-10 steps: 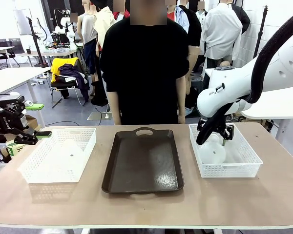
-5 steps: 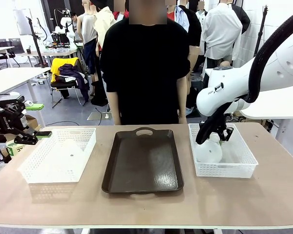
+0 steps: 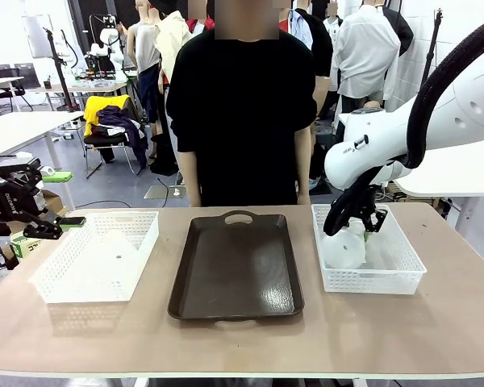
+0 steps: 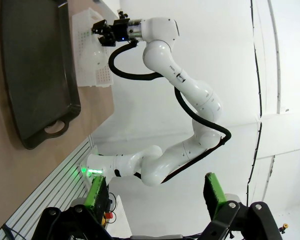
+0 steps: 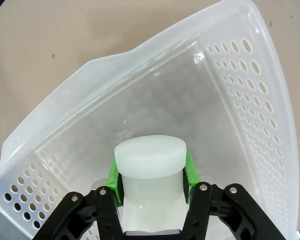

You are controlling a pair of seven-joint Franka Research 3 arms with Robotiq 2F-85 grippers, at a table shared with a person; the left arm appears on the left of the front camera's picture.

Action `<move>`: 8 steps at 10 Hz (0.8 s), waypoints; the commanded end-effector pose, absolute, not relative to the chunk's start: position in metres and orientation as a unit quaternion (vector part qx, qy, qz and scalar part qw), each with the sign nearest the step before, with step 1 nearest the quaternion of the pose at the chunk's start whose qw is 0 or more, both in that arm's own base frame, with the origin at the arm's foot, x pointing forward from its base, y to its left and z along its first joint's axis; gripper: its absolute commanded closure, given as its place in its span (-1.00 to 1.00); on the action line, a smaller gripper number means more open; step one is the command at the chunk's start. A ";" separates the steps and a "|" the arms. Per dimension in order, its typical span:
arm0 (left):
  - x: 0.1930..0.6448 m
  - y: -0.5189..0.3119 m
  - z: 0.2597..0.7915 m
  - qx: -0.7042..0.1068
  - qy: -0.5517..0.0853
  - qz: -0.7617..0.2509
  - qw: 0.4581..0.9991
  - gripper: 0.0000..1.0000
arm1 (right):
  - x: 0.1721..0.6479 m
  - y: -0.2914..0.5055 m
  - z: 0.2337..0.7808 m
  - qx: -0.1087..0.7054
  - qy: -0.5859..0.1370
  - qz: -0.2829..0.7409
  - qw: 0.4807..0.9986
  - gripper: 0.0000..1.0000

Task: Prepare the laboratory tools.
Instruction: Pick up the Big flask that the person points to, then while moving the picked Big flask to the Handle tray indicated by the person, stop as directed by the person.

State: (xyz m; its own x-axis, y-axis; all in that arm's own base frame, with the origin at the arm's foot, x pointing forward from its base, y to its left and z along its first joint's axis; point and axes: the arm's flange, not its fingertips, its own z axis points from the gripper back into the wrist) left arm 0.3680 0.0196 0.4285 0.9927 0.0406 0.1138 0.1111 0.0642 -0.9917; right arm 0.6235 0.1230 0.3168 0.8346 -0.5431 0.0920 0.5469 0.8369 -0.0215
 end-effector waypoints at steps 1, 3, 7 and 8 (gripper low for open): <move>0.368 0.020 0.431 -0.683 -0.059 -0.025 0.727 -1.00 | 0.623 0.125 0.317 -0.022 -0.041 -0.280 0.959 1.00; 0.368 0.020 0.431 -0.683 -0.059 -0.025 0.727 -1.00 | 0.623 0.125 0.317 -0.022 -0.041 -0.280 0.959 1.00; 0.368 0.020 0.431 -0.683 -0.059 -0.025 0.727 -1.00 | 0.623 0.125 0.317 -0.022 -0.041 -0.280 0.959 1.00; 0.368 0.020 0.431 -0.683 -0.059 -0.025 0.727 -1.00 | 0.623 0.125 0.317 -0.022 -0.041 -0.280 0.959 1.00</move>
State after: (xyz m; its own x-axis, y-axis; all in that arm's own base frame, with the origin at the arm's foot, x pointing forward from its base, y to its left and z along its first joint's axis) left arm 0.3680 0.0196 0.4285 0.9927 0.0406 0.1138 0.1111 0.0642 -0.9917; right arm 0.6233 0.1243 0.3172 0.8370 -0.5395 0.0914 0.5432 0.8393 -0.0204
